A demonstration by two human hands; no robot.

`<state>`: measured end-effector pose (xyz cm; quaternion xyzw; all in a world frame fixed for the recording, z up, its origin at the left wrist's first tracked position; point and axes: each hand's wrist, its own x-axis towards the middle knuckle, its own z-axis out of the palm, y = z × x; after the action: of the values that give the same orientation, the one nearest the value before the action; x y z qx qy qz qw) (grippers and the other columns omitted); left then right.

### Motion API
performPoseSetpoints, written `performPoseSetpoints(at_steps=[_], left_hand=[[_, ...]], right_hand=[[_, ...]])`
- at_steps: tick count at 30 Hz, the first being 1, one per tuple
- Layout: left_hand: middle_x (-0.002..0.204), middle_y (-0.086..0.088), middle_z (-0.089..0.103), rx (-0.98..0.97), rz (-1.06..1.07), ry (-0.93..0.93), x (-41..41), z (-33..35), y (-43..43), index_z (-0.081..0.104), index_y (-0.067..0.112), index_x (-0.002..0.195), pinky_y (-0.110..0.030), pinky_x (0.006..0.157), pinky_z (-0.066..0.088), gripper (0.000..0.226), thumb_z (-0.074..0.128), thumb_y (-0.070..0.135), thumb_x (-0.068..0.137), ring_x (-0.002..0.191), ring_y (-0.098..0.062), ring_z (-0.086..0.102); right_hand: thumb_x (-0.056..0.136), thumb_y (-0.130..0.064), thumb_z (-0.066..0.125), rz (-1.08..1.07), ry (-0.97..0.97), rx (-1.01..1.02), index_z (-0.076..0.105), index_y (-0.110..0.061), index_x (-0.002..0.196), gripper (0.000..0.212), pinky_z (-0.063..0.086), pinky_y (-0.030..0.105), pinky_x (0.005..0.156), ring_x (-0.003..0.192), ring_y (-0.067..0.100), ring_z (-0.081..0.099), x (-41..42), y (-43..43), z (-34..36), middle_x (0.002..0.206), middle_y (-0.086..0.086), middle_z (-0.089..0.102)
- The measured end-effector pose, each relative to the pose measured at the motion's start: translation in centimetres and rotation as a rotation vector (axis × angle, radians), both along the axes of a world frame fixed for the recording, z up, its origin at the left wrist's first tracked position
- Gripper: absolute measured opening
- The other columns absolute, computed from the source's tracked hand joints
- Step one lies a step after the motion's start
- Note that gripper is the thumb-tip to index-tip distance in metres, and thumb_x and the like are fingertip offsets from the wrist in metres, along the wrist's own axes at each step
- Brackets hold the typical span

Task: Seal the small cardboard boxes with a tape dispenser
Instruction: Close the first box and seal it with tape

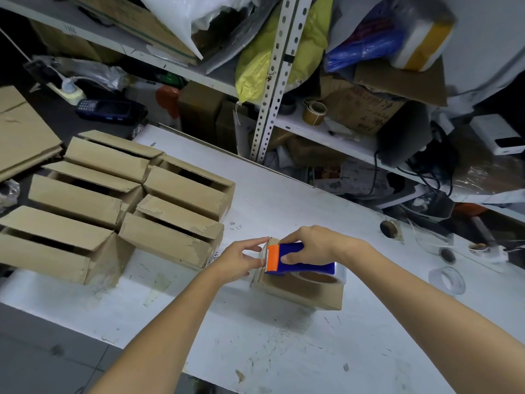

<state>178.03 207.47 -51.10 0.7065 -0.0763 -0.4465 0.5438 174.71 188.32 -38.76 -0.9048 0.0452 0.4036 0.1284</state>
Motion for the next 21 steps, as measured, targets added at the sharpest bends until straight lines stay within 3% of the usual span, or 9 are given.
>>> performPoseSetpoints(at_steps=[4,7,16,21], left_hand=[[0.123,0.009,0.055,0.012,0.006,0.006,-0.1,-0.1,-0.3,0.054,0.049,0.129,-0.041,0.087,0.055,0.052,0.075,0.027,0.087,0.108,-0.012,0.059],[0.125,0.009,0.056,0.030,0.005,0.041,-0.5,0.1,0.0,0.052,0.050,0.131,-0.036,0.082,0.056,0.050,0.072,0.032,0.089,0.106,-0.008,0.057],[0.124,0.012,0.059,-0.036,0.057,0.165,-1.6,-0.1,-0.2,0.047,0.047,0.139,-0.040,0.091,0.056,0.048,0.061,0.031,0.097,0.119,-0.014,0.054],[0.136,0.012,0.052,-0.058,0.060,0.164,-2.5,-0.8,0.1,0.042,0.050,0.142,-0.038,0.094,0.054,0.049,0.057,0.040,0.096,0.128,-0.014,0.048]], right_hand=[[0.091,-0.052,0.062,-0.036,0.012,-0.025,0.046,-0.034,0.142,0.057,0.051,0.031,0.084,0.109,0.019,0.052,-0.2,0.2,-0.5,0.134,-0.003,0.056],[0.091,-0.052,0.062,-0.034,0.000,-0.032,0.048,-0.034,0.141,0.056,0.050,0.031,0.082,0.106,0.019,0.052,-0.2,0.3,-0.5,0.132,-0.003,0.057],[0.092,-0.051,0.061,-0.033,-0.016,0.001,0.048,-0.034,0.140,0.054,0.053,0.033,0.087,0.112,0.019,0.055,-0.5,0.1,-0.5,0.133,-0.005,0.058],[0.092,-0.052,0.061,-0.042,-0.019,0.019,0.047,-0.035,0.141,0.054,0.053,0.031,0.086,0.111,0.018,0.055,-0.5,-0.2,-0.5,0.134,-0.005,0.057]])
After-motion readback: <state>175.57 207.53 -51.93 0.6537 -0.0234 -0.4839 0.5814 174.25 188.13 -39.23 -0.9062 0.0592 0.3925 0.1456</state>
